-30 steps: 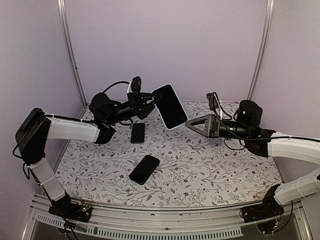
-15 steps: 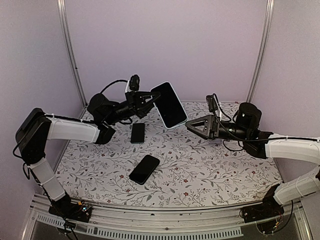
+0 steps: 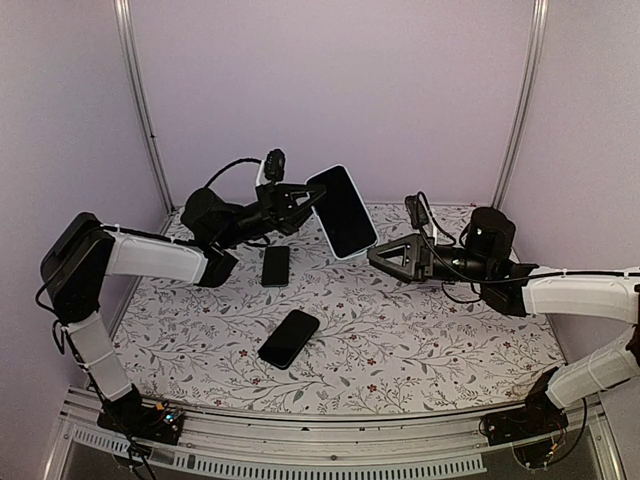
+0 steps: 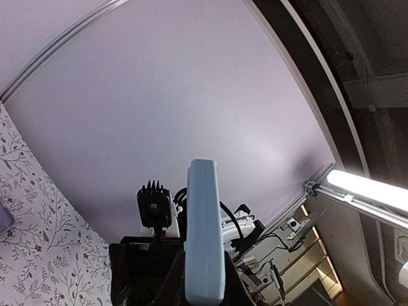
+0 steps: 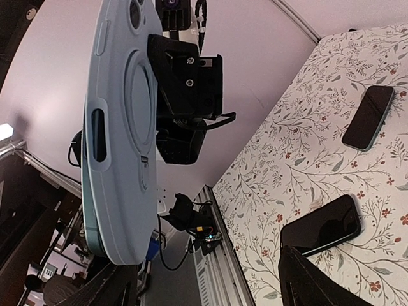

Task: Take the phone out of the phone case
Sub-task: Remove the bottom right corner of the phone case from the phone.

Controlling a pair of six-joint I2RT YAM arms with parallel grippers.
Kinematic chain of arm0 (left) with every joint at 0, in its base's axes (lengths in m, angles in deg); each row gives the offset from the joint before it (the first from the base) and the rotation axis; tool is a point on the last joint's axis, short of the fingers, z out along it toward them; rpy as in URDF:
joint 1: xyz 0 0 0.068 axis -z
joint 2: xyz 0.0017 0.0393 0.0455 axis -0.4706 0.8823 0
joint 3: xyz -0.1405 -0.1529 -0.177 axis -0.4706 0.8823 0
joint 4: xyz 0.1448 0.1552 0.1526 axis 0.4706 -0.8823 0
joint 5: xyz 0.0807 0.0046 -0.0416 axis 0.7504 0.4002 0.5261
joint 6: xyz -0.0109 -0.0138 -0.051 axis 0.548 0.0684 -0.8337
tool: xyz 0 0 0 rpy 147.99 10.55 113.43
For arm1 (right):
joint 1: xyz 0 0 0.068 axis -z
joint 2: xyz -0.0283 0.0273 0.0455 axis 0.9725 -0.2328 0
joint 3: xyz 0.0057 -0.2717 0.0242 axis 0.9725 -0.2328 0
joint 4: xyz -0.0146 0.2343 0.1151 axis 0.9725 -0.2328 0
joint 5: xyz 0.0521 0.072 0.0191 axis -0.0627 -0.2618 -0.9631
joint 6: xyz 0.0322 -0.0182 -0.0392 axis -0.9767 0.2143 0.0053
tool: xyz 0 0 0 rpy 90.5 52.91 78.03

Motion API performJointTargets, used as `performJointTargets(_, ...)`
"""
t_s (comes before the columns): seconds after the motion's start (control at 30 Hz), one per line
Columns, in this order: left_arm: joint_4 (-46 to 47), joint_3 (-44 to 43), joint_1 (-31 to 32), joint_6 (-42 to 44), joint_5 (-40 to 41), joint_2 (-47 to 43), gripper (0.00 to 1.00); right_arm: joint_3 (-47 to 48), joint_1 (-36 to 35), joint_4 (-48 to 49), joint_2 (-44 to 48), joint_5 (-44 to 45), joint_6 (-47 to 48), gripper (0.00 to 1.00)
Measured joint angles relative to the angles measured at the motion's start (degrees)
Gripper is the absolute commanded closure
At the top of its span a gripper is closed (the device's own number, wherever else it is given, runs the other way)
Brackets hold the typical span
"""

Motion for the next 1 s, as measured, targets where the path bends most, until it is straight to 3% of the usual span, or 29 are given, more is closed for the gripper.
performJointTargets(0.63,5.6,-3.6,5.0,-0.4,-4.1,0.3,1.0,0.0,0.5,-1.9,-0.8,6.3,-2.3,0.27)
performJointTargets(1.0,0.5,2.9,1.5,0.2,2.8,-2.2,1.0,-3.4,0.3,-3.9,11.8,7.8,3.5,0.2)
